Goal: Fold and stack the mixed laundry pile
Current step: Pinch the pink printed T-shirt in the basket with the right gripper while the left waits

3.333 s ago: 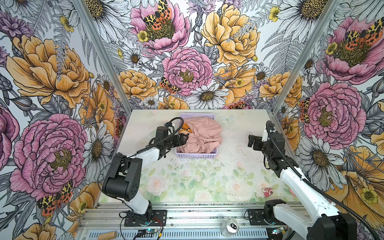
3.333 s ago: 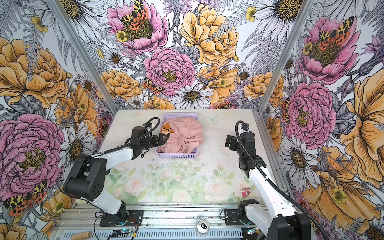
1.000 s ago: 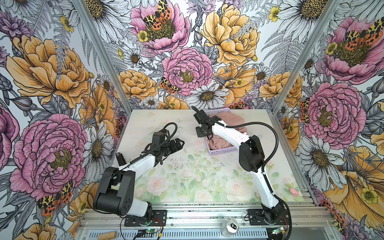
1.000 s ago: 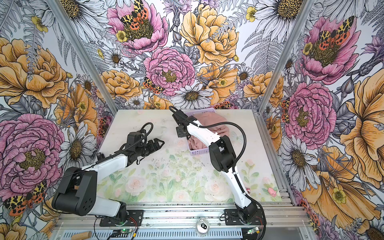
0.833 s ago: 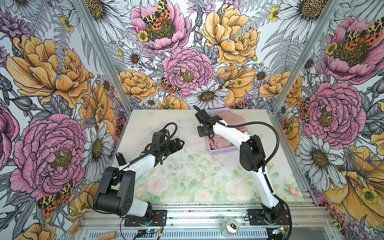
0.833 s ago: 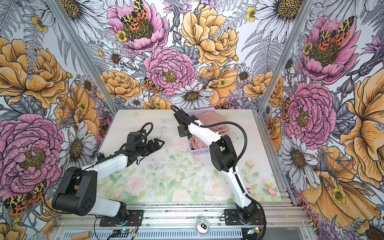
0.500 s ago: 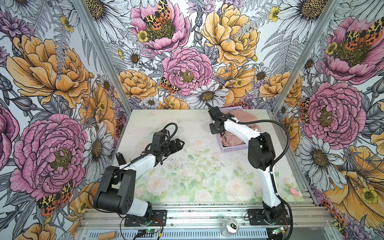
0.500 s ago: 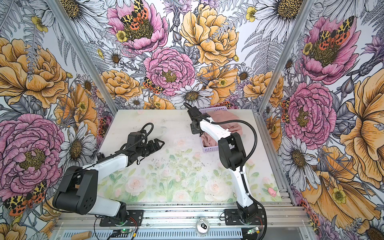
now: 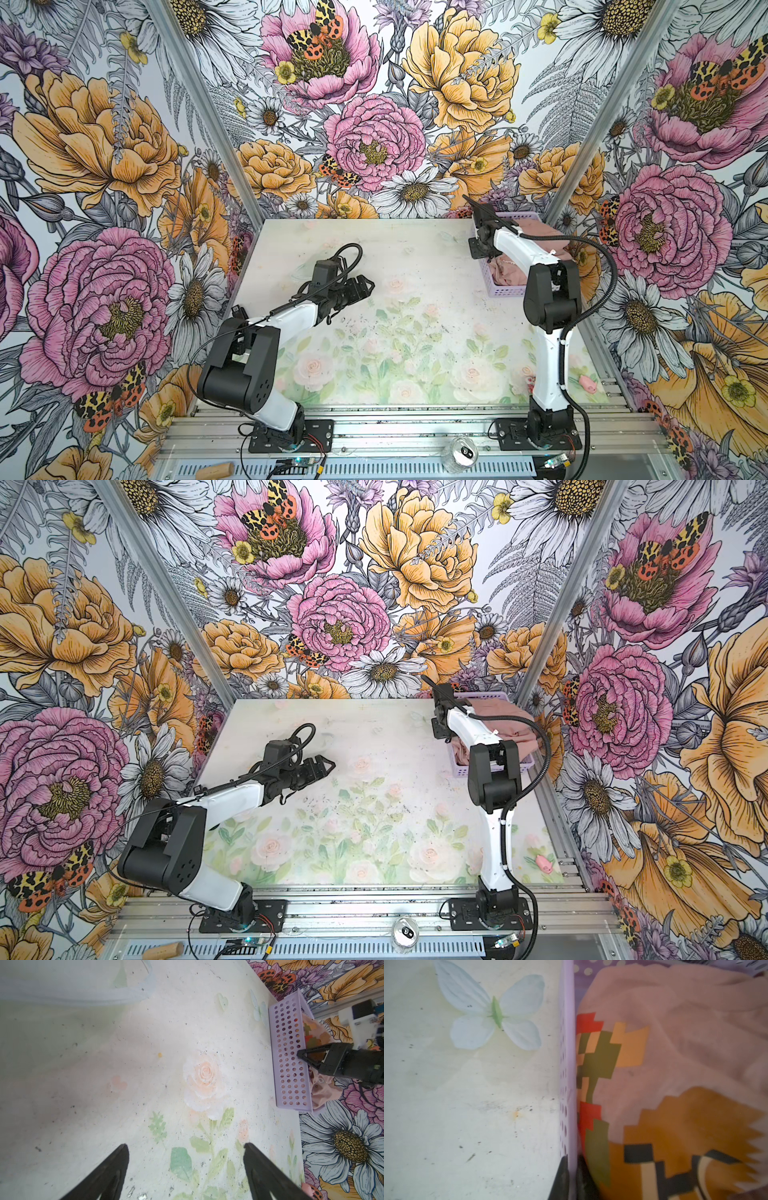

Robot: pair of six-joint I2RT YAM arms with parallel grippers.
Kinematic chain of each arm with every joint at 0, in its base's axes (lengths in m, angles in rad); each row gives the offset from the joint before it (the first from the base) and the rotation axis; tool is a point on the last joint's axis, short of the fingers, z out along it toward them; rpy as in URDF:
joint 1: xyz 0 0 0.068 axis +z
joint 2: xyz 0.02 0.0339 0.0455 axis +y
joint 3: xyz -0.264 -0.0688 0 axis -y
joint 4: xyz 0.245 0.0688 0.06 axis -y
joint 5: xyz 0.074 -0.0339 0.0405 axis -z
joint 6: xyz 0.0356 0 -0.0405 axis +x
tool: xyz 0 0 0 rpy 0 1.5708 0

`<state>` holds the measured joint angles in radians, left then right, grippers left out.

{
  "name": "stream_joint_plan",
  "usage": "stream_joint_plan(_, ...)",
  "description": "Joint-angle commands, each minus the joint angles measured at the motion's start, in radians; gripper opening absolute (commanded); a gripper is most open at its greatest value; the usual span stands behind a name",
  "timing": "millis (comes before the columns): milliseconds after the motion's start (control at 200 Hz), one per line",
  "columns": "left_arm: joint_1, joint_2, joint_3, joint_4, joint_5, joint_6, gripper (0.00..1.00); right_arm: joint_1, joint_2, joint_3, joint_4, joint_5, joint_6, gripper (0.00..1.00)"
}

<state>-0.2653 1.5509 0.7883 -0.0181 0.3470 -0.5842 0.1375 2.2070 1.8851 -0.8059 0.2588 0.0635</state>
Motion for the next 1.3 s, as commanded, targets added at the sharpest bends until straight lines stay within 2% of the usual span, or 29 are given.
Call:
stream_joint_plan(0,-0.01,0.018,0.044,-0.015,-0.02,0.031,0.88,-0.029,0.026,0.057,-0.024,0.03,-0.05,0.0)
stream_joint_plan(370,-0.014,0.027,0.045,-0.019,-0.021,0.031,0.88,-0.049,0.063,0.129,-0.034,0.019,-0.114,0.0)
stream_joint_plan(445,-0.014,0.024,0.043,-0.02,-0.023,0.032,0.88,-0.045,0.044,0.152,-0.063,0.006,-0.108,0.25)
stream_joint_plan(495,-0.014,0.023,0.043,-0.023,-0.023,0.032,0.88,-0.044,0.017,0.166,-0.078,-0.009,-0.096,0.38)
stream_joint_plan(640,-0.016,0.021,0.045,-0.029,-0.027,0.035,0.88,-0.052,-0.065,0.221,-0.127,-0.044,-0.076,0.52)
stream_joint_plan(710,-0.018,0.02,0.045,-0.029,-0.03,0.035,0.88,-0.063,-0.09,0.251,-0.147,-0.049,-0.071,0.62)
stream_joint_plan(805,-0.025,0.02,0.043,-0.028,-0.036,0.037,0.88,-0.102,-0.105,0.272,-0.154,-0.033,-0.046,0.78)
stream_joint_plan(881,-0.035,0.017,0.043,-0.029,-0.042,0.037,0.88,-0.147,-0.096,0.279,-0.156,-0.031,-0.022,0.85)
stream_joint_plan(1041,-0.055,0.013,0.032,-0.028,-0.054,0.039,0.88,-0.227,-0.057,0.28,-0.158,-0.061,0.002,0.93)
stream_joint_plan(1176,-0.062,0.023,0.026,-0.019,-0.054,0.035,0.89,-0.271,0.017,0.303,-0.157,-0.098,0.01,0.95)
stream_joint_plan(1236,-0.066,0.026,0.024,-0.014,-0.052,0.034,0.89,-0.287,0.059,0.322,-0.16,-0.12,0.01,0.94)
stream_joint_plan(1296,-0.067,0.028,0.024,-0.011,-0.051,0.034,0.89,-0.302,0.096,0.343,-0.165,-0.158,0.025,0.87)
